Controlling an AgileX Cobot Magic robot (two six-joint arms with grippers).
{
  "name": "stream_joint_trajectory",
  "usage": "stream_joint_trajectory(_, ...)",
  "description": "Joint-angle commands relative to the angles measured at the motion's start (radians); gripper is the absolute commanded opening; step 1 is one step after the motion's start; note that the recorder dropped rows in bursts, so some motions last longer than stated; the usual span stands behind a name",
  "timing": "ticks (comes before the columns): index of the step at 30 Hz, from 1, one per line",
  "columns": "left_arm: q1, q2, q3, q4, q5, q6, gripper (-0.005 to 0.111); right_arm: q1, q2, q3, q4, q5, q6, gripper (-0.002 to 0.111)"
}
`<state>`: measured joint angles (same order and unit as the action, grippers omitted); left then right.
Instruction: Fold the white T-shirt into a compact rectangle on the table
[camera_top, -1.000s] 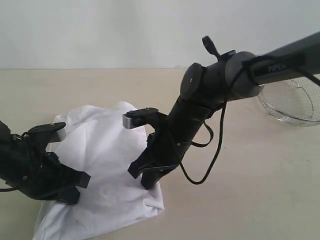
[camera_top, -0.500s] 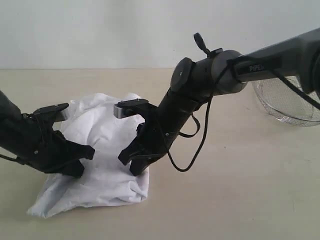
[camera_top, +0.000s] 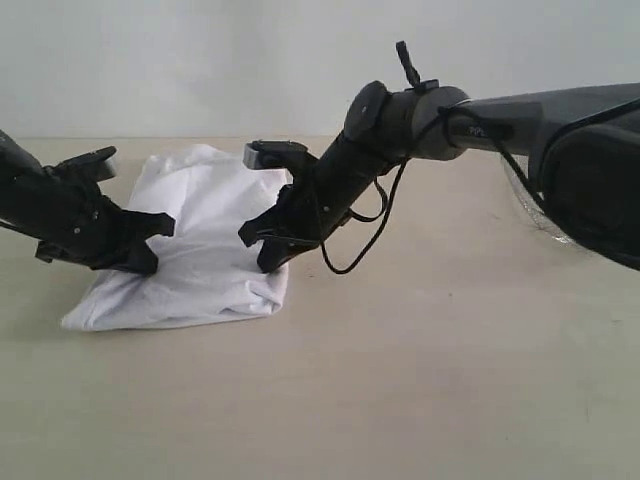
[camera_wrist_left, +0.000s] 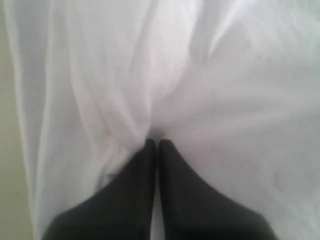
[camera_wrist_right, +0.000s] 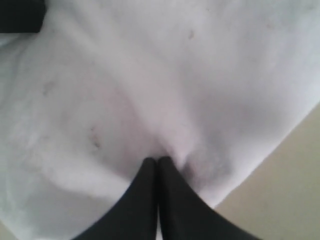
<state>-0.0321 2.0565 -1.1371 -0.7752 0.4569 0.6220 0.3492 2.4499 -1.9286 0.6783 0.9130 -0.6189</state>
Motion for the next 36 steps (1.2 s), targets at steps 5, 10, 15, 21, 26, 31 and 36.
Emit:
stream_joint_trajectory(5, 0.110, 0.084, -0.108, 0.039, -0.095, -0.031, 0.004, -0.029, 0.104, -0.189, -0.118, 0.063, 0.063, 0.000)
stream_joint_trajectory(10, 0.141, 0.084, -0.108, 0.064, -0.103, -0.031, 0.004, -0.029, 0.111, -0.203, -0.118, 0.054, 0.081, 0.000)
stream_joint_trajectory(15, 0.141, 0.084, -0.108, 0.065, -0.110, -0.031, 0.004, -0.029, 0.111, -0.203, -0.116, 0.052, 0.081, 0.000)
stream_joint_trajectory(21, 0.141, 0.084, -0.109, 0.065, -0.121, -0.031, 0.004, -0.029, 0.111, -0.222, -0.116, 0.052, 0.081, 0.000)
stream_joint_trajectory(26, 0.141, 0.084, -0.109, 0.065, -0.123, -0.031, 0.004, -0.029, 0.111, -0.228, -0.113, 0.066, 0.082, 0.000)
stream_joint_trajectory(31, 0.141, 0.045, -0.109, 0.065, -0.119, -0.020, 0.004, -0.029, 0.095, -0.228, -0.113, 0.068, 0.082, 0.000)
stream_joint_trajectory(36, 0.141, -0.053, -0.109, 0.104, -0.156, 0.000, 0.004, -0.029, 0.028, -0.228, -0.145, 0.053, 0.082, 0.000)
